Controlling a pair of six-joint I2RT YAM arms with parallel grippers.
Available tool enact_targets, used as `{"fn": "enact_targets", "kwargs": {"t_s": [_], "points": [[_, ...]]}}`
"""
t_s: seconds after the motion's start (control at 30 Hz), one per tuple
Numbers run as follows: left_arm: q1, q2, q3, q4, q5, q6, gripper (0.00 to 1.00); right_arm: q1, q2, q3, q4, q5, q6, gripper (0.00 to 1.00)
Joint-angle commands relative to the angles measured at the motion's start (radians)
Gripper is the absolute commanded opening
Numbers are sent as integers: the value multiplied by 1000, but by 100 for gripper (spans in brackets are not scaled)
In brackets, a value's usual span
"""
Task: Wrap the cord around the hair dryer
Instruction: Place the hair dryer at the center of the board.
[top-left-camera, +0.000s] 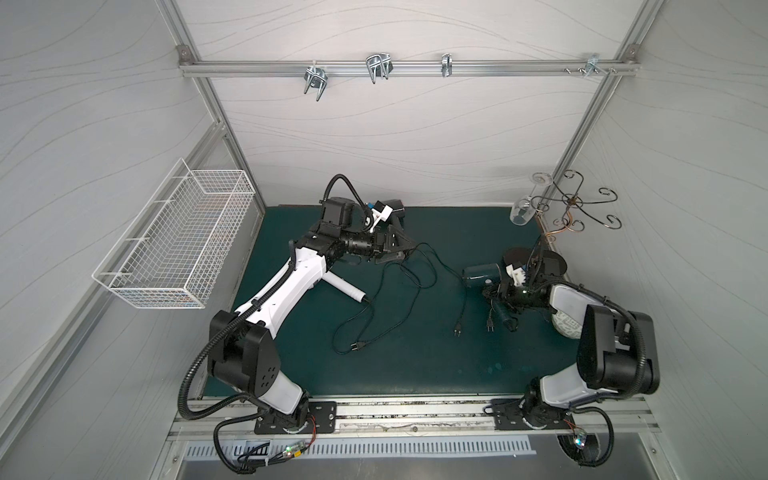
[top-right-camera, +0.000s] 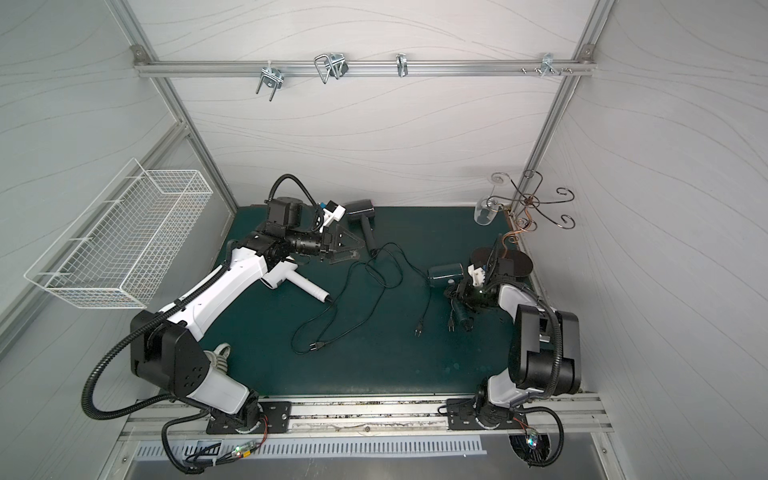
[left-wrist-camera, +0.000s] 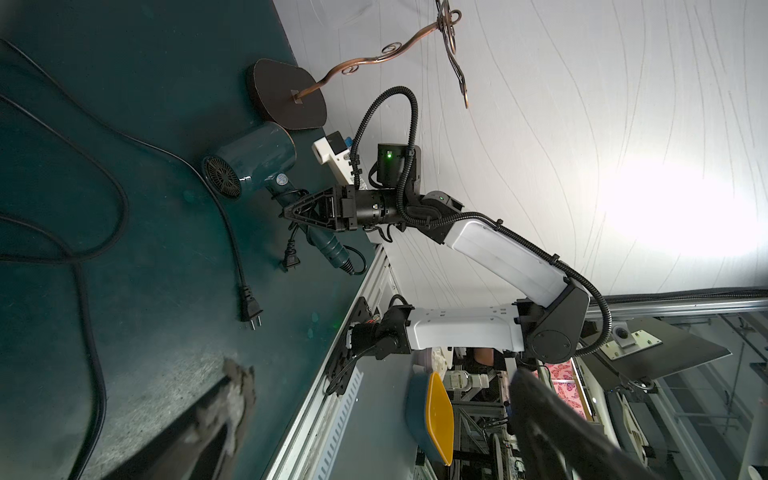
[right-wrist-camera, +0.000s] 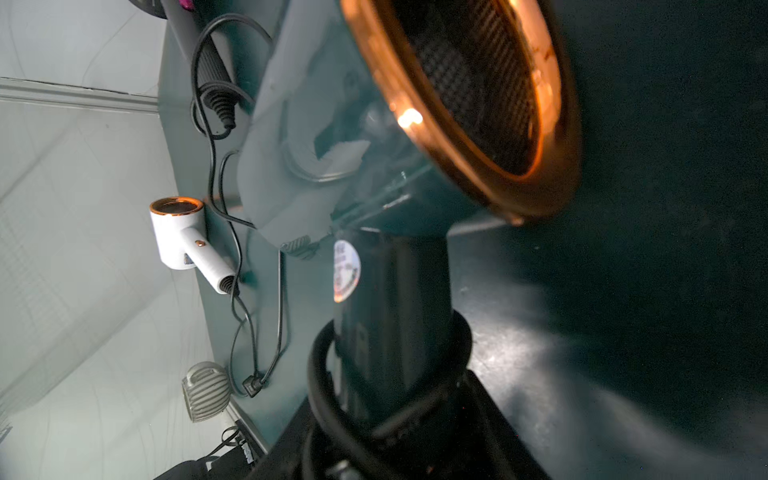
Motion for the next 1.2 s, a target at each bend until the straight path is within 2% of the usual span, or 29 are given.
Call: {"fn": "enact_targets", "kwargs": {"t_s": [0.0, 0.1, 0.23, 0.43, 0.67, 0.93, 1.17], "points": [[-1, -29, 11, 35, 0, 12, 98, -19, 7, 3, 0, 38, -30, 0], [-1, -34, 5, 30, -3, 18, 98, -36, 8, 2, -36, 58, -40, 1], [0, -37, 0, 28, -5, 22, 98, -46, 14, 12, -78, 76, -48, 12], [2, -41, -1, 19, -2, 30, 98, -46, 8, 23, -148, 98, -49, 44], [5, -54, -15, 18, -2, 37, 98, -46, -111, 1, -185, 170, -36, 72], [14, -71, -26, 6, -28, 43, 98, -48, -233, 45, -263, 217, -18, 87], [44, -111, -50, -136, -120, 138, 98, -6, -329, 71, -331, 179, -39, 99]]}}
